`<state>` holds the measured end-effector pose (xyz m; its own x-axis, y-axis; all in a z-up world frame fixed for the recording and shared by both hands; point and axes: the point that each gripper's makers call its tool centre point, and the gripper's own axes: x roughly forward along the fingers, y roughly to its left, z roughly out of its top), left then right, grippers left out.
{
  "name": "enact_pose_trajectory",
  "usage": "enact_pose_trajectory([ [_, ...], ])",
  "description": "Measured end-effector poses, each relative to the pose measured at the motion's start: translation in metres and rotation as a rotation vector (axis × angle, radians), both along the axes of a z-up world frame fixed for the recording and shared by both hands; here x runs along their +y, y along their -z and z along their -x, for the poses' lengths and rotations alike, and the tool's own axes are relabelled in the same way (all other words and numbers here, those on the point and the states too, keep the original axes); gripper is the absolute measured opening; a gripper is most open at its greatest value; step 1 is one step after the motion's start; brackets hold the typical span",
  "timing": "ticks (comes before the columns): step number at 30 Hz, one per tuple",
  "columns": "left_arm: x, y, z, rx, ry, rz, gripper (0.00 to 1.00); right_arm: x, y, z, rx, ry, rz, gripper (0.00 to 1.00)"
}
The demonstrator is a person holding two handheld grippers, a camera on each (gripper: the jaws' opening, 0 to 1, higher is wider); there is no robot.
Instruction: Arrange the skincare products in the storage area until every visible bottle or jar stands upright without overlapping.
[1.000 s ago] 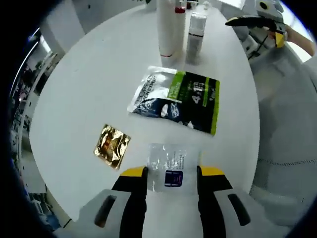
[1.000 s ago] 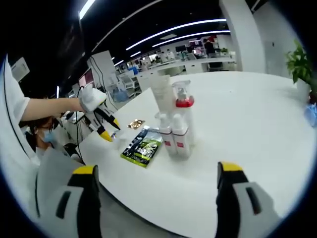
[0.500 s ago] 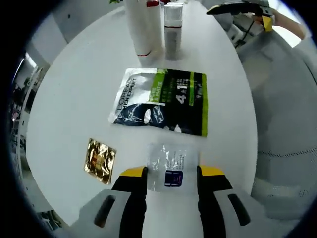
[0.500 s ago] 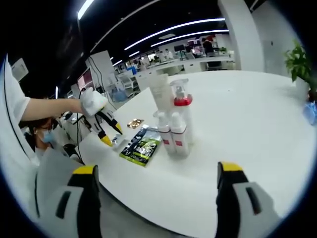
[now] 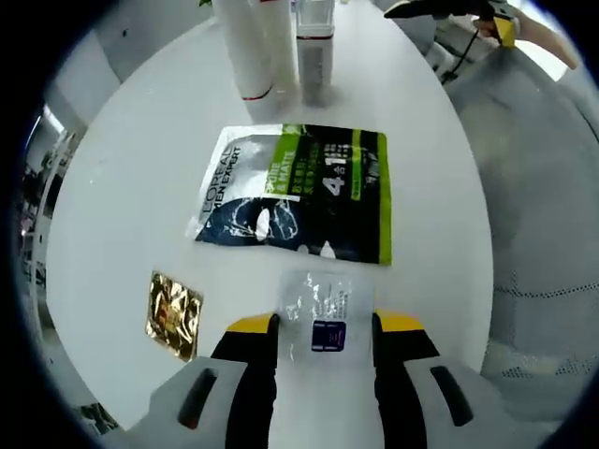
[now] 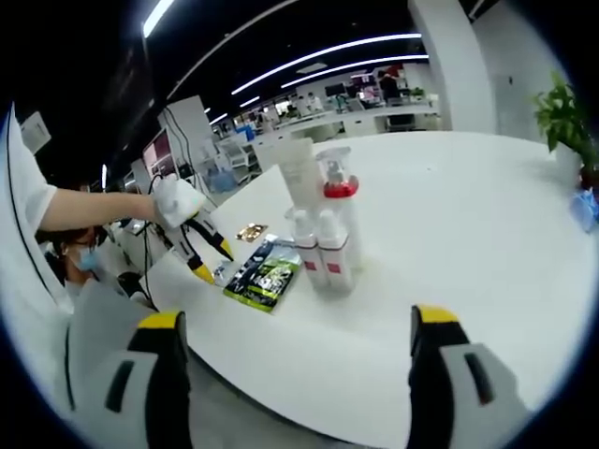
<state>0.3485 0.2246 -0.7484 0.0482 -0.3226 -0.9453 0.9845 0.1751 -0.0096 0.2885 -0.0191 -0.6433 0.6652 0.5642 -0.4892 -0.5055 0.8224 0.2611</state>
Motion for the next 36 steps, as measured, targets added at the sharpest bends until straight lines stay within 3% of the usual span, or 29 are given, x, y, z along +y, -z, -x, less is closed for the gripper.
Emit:
enact_pose_trajectory([
  [7,0.000,0.000,0.001,-0.007,0.012,0.004,0.39,0.001,0.001,0.001,0.002,-0.002,-0.001,1.00],
  [14,0.001,-0.001,0.002,-0.013,0.008,-0.004,0.47,0.000,-0.001,0.001,-0.003,-0.001,-0.001,1.00],
  [20,-0.003,-0.009,0.002,-0.016,-0.029,0.033,0.49,0.001,-0.003,0.001,-0.007,-0.007,-0.001,1.00],
  [30,-0.014,-0.031,0.009,0.013,-0.239,0.225,0.59,0.003,-0.007,0.001,-0.021,-0.021,-0.001,1.00],
  [36,-0.006,-0.041,0.015,-0.039,-0.337,0.266,0.65,0.004,-0.009,0.002,-0.025,-0.029,0.002,1.00],
])
